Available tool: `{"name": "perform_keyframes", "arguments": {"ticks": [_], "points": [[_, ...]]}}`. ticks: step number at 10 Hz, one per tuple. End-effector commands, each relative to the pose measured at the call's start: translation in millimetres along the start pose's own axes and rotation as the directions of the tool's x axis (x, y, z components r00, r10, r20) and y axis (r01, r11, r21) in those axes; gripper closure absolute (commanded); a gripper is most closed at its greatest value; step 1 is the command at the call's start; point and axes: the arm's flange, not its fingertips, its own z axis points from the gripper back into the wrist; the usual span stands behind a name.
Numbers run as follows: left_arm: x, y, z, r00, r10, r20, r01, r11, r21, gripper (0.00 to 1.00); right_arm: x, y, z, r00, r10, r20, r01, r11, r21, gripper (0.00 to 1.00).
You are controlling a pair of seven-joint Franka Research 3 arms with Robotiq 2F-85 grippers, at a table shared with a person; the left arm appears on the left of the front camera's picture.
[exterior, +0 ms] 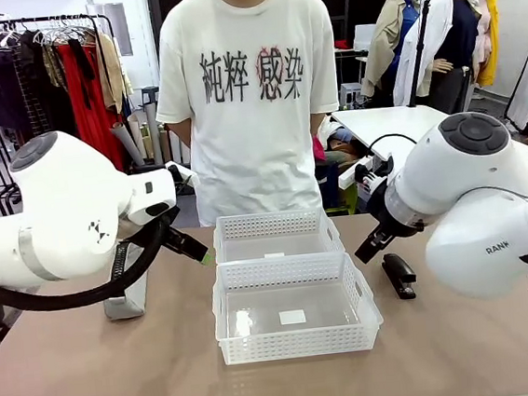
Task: Distribute items into two baskets.
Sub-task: Pick up the Pencil pouch that the person points to.
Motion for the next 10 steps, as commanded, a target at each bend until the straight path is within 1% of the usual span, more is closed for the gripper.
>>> {"name": "perform_keyframes", "arguments": {"ticks": [1, 8, 9, 10], "points": [[3.1, -9.6, -5.5, 1.000, 0.005, 0.009, -0.005, 1.000, 0.011, 0.00, -1.4, -17.4, -1.7, 1.000, 0.002, 0.006, -0.001, 1.000, -0.009, 0.00], [3.1, -9.6, -5.5, 1.000, 0.005, 0.009, -0.005, 1.000, 0.011, 0.00, -1.4, -17.4, -1.7, 1.000, 0.002, 0.006, -0.001, 1.000, -0.009, 0.00], [1.0, -8.4, -5.8, 1.000, -0.012, -0.001, 0.012, 1.000, 0.003, 0.00, -1.9, -13.1, -1.8, 1.000, -0.018, -0.005, 0.018, 1.000, -0.010, 0.00], [7.2, -8.3, -0.4, 0.998, -0.014, -0.053, 0.012, 0.999, -0.051, 0.00, 6.9, -23.0, 4.0, 0.998, -0.065, -0.017, 0.067, 0.992, 0.104, 0.00]]}}
